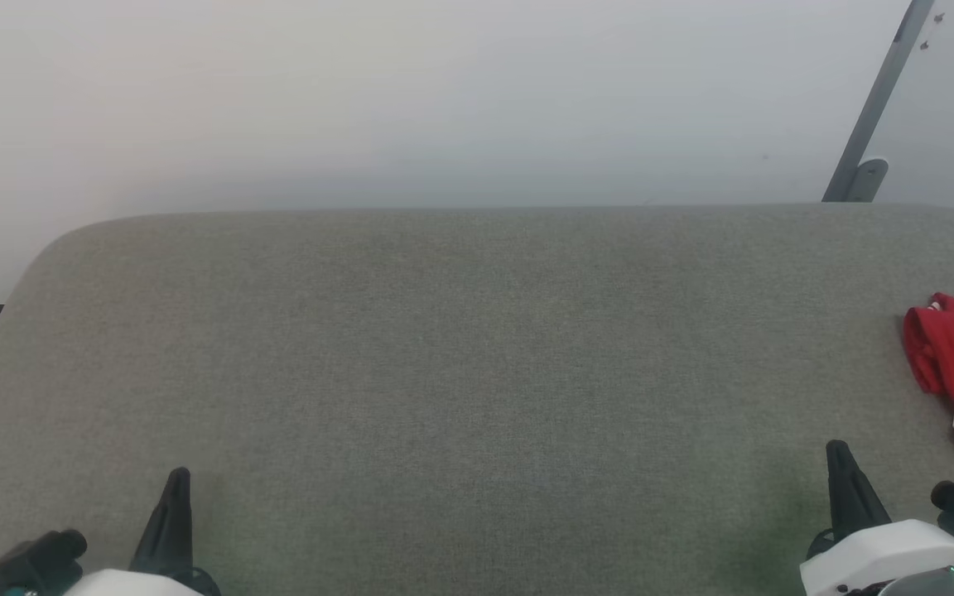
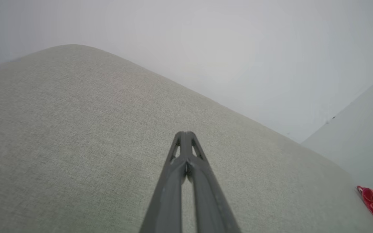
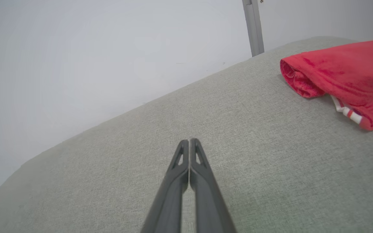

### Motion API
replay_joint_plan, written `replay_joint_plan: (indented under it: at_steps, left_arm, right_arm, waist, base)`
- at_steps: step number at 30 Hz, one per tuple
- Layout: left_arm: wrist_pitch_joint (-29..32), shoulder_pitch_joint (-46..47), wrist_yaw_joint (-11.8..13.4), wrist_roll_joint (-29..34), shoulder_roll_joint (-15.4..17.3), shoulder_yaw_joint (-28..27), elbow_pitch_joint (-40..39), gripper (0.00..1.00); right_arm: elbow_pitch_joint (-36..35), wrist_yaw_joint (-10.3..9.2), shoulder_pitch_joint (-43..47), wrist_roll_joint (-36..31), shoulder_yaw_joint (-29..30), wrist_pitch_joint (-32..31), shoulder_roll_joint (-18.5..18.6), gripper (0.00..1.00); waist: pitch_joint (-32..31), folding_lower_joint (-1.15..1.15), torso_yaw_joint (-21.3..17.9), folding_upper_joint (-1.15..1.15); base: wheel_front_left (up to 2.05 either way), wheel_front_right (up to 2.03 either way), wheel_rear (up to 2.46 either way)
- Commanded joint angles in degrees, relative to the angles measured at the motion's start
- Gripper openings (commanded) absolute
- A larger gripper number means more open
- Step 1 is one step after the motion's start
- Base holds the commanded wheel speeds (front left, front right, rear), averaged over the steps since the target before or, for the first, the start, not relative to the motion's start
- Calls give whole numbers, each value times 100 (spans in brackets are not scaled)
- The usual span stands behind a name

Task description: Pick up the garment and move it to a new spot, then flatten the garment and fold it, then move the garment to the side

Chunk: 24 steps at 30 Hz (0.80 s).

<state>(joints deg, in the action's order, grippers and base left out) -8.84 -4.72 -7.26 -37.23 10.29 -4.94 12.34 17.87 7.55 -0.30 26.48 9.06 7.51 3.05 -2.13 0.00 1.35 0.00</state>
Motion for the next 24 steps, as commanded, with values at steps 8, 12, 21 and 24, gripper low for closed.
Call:
replay_joint_plan:
  at_steps: [8,12,21,24]
  left_arm:
    - [200,281,-10,-774,-56,-57,-45,0]
    - [287,336,-11,-1071,-95,-65,-31,0]
    - [464,456,-14,-1696,-190,-79,-6,0]
    - [521,488,-16,-1904,-219,-84,2,0]
  right_arm:
    - [-152,-3,-205,893,-50,-182,7,0]
    - [-171,-3,-231,1251,-64,-261,6,0]
    - [-209,-4,-293,2005,-87,-420,3,0]
    - [-219,-4,-310,2242,-95,-472,2,0]
  waist:
    - [18,0,-11,0]
    - [27,0,-16,0]
    - [47,0,-28,0]
    - [54,0,-32,0]
  base:
    - [0,0,0]
    - [0,0,0]
    - [0,0,0]
    - [0,0,0]
